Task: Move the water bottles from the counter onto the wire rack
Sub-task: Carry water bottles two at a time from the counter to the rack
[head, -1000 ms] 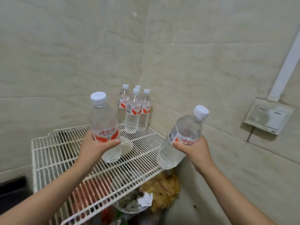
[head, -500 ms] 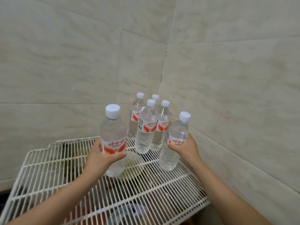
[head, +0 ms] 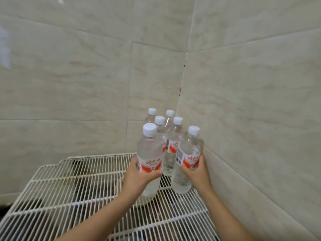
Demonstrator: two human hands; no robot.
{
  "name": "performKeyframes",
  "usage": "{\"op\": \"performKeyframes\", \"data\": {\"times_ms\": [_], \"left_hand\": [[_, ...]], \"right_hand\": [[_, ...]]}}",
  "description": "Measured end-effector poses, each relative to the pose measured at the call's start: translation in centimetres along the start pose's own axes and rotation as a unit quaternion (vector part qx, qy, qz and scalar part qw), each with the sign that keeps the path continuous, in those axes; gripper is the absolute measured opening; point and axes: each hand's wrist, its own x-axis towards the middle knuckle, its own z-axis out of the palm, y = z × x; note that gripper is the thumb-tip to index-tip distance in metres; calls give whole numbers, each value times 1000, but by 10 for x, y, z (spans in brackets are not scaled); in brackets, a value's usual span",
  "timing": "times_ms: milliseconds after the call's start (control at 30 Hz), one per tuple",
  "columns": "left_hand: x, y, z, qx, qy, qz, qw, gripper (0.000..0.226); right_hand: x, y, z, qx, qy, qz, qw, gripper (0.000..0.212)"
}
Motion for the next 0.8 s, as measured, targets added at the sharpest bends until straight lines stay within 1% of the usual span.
{"op": "performKeyframes", "data": {"times_ms": [100, 167, 267, 367, 500, 600, 700, 800], "left_hand": [[8, -3, 25, 15, 14, -1, 1000, 76], [13, -6, 36, 14, 22, -8, 1000, 76], [22, -8, 45, 28, 36, -11, 999, 71], [28, -9, 48, 47, 40, -3, 998, 66], [30, -11, 45, 85, 12, 8, 996, 66], [33, -10, 43, 108, 5, 13, 994, 75], [30, -10, 46, 112, 9, 26, 993, 66], [27, -10, 48, 94, 20, 24, 995, 59]], "right_hand": [[-13, 21, 8, -38, -9, 17, 999, 76], [-16, 26, 11, -87, -3, 17, 996, 76], [-16, 29, 14, -172, 41, 36, 984, 70], [-17, 29, 17, -215, 69, 29, 974, 68], [-16, 29, 23, -212, 89, 20, 973, 71], [-18, 30, 24, -220, 89, 13, 971, 76], [-22, 31, 22, -203, 80, -7, 976, 78], [-26, 29, 22, -185, 72, -19, 980, 87]]}}
